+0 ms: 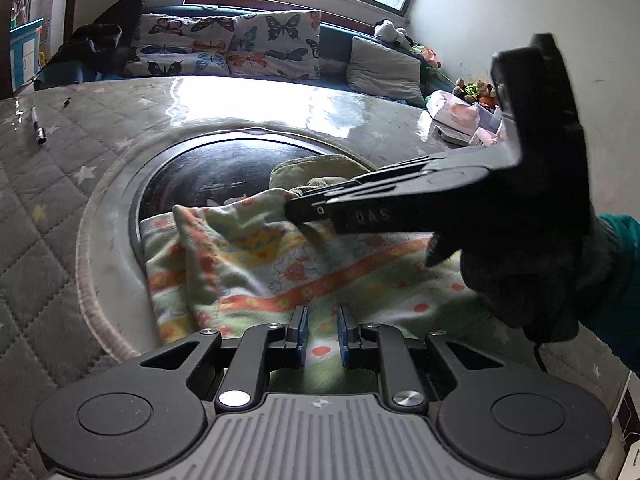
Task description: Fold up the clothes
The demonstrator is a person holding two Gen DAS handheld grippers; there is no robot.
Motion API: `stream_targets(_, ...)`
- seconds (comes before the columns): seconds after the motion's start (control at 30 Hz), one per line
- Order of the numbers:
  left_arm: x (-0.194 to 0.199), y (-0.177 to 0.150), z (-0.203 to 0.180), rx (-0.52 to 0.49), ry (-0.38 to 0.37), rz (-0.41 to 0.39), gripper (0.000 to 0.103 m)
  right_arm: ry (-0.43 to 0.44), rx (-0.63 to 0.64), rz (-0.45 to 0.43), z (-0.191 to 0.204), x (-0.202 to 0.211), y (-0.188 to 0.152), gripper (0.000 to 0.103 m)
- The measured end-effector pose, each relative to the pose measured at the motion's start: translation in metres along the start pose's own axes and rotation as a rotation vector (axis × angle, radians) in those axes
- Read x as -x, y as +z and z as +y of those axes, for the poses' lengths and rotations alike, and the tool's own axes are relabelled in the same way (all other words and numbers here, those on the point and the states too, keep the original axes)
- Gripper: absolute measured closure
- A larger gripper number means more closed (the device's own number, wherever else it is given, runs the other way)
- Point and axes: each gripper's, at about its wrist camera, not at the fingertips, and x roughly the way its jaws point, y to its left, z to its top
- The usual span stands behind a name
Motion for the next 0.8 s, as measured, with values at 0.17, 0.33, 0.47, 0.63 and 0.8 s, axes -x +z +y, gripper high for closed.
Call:
stream_targets(0.17,0.006,0.002,0.006,0.021,0.017,-0.007,0.086,-0.005,-0.011,-0.018,-0.007,0.025,-0.002,0.083)
stream_targets(0.33,0.003,0.007,-0.005,-0.002,-0.003,-0.022,0.086,-0.032,0.023,-0.012,-0.011,0.064,-0.023,0.083)
stream_targets(0.47,-0.004,0.008,-0.019,-0.033,-0.028,-0.023,0.086,-0.054,0.064,-0.013,-0.004,0.09,-0.048,0.083)
stream_targets(0.63,-0.014,0.005,-0.03,-0.064,-0.041,-0.013,0.086,-0.096,0.099,-0.038,0.005,0.101,-0.08,0.083)
stream_targets(0.8,-0.015,0.002,-0.029,-0.064,-0.037,-0.008,0.085,-0.092,0.06,-0.064,-0.002,0.099,-0.091,0.083)
